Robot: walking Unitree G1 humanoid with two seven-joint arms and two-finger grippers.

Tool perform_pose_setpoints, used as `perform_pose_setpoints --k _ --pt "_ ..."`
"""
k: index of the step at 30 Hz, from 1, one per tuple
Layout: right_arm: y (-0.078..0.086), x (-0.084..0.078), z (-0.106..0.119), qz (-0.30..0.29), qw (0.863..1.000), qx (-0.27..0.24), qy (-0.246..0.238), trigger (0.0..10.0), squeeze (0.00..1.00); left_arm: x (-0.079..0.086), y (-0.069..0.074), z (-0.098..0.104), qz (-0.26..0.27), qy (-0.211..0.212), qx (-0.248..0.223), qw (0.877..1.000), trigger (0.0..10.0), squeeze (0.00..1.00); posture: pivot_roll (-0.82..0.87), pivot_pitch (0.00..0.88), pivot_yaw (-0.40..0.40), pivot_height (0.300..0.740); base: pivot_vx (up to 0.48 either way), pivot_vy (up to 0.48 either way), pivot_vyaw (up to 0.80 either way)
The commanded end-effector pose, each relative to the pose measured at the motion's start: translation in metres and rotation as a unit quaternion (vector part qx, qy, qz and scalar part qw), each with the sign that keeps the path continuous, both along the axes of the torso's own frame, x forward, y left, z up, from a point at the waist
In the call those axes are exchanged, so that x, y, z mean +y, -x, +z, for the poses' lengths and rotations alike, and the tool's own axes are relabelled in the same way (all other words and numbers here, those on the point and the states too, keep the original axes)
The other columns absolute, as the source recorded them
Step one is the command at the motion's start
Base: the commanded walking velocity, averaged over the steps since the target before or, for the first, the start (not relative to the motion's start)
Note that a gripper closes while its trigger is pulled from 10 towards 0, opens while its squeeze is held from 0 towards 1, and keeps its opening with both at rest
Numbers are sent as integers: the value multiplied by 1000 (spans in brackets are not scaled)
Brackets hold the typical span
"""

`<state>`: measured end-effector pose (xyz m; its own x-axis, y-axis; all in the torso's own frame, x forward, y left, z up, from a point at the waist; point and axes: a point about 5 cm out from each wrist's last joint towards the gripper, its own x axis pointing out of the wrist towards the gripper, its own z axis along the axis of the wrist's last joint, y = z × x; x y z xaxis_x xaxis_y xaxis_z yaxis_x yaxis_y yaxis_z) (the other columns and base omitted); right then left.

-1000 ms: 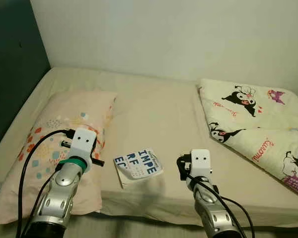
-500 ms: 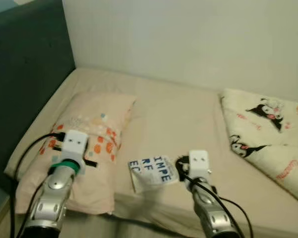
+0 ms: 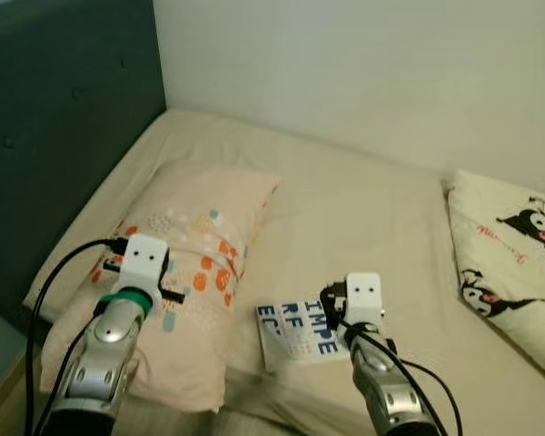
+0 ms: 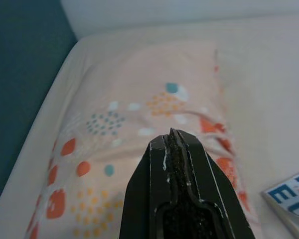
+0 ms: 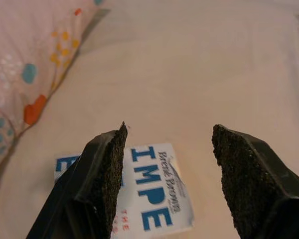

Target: Clean up the room

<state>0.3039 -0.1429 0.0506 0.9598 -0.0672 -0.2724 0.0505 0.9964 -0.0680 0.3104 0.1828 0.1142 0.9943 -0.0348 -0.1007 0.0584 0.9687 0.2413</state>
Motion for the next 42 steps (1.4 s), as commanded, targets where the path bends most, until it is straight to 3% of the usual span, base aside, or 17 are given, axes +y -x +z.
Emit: perform_pose_setpoints --k 1,6,16,26,30,42 --pt "5 -6 -6 -10 1000 11 2 10000 0 -2 2 -6 -4 -3 13 1000 10000 0 151 0 -18 740 0 0 0" --pt "4 -7 -4 -15 1000 2 -5 10000 0 -3 2 -6 -5 -7 13 1000 10000 0 151 0 -18 740 0 0 0" --pt "0 -6 -4 -30 998 1 -46 10000 0 -2 4 -8 -8 -16 19 1000 10000 0 159 0 -11 691 0 0 0" --pt "-13 -1 2 -29 999 -5 -45 10000 0 -6 5 -6 -24 -11 13 1000 10000 0 164 0 -18 652 0 0 0" --pt "-22 6 7 -21 999 -9 -44 10000 0 -6 8 -8 -35 -33 16 999 10000 0 174 0 -18 633 0 0 0" --pt "-31 7 10 -21 999 -12 -44 10000 0 1 13 -8 -33 -44 21 998 10000 0 182 0 -14 593 0 0 0"
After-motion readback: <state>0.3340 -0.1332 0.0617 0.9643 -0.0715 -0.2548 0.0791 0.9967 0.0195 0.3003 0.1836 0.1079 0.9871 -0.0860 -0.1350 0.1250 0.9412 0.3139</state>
